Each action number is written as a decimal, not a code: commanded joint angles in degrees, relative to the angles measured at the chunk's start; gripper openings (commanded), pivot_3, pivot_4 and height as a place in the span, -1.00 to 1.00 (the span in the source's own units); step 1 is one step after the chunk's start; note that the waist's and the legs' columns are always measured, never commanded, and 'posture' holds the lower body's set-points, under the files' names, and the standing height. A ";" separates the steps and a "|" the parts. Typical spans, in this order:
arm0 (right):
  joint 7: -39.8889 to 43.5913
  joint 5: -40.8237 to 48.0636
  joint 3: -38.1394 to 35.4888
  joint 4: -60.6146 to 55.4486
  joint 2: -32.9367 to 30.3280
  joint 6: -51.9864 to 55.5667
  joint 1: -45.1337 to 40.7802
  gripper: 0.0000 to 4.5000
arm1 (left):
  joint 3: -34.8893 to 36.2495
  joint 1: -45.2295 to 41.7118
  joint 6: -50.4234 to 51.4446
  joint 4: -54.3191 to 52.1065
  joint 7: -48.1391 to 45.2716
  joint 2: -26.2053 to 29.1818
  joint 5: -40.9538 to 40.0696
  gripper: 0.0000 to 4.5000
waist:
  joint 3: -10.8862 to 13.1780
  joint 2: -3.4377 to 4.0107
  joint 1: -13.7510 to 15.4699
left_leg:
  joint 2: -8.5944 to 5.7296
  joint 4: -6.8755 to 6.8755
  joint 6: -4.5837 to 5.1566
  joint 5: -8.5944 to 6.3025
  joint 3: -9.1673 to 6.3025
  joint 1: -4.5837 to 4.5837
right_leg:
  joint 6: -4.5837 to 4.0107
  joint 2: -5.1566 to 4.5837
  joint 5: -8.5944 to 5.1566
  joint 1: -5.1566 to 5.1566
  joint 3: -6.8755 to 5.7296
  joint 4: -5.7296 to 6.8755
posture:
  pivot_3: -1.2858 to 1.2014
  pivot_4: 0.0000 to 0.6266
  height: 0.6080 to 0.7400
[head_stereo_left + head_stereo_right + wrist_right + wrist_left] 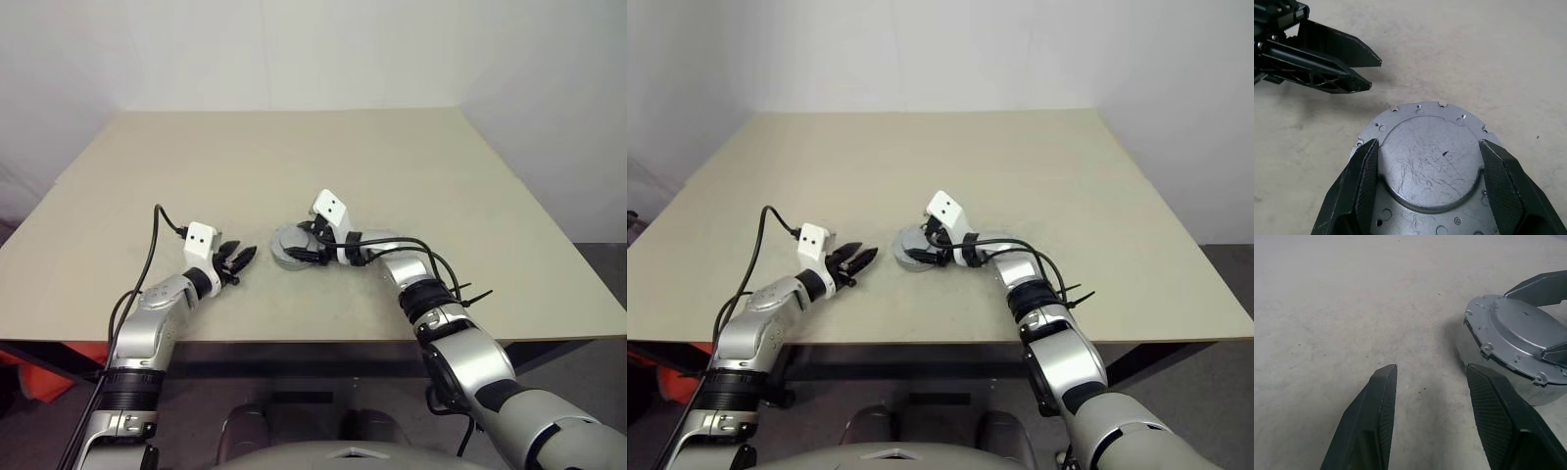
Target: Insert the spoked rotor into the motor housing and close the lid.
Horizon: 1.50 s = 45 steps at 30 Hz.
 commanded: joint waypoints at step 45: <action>0.15 -3.66 3.25 2.40 -1.30 4.82 0.17 0.38 | 2.40 -4.31 2.37 -1.73 1.87 -4.12 -4.84 0.05 | -0.02 -0.02 0.12 | 0.00 0.03 -0.02 0.01 -0.01 0.16 | 0.01 -0.04 0.00 0.22 0.00 0.02 | 0.03 -1.00 1.00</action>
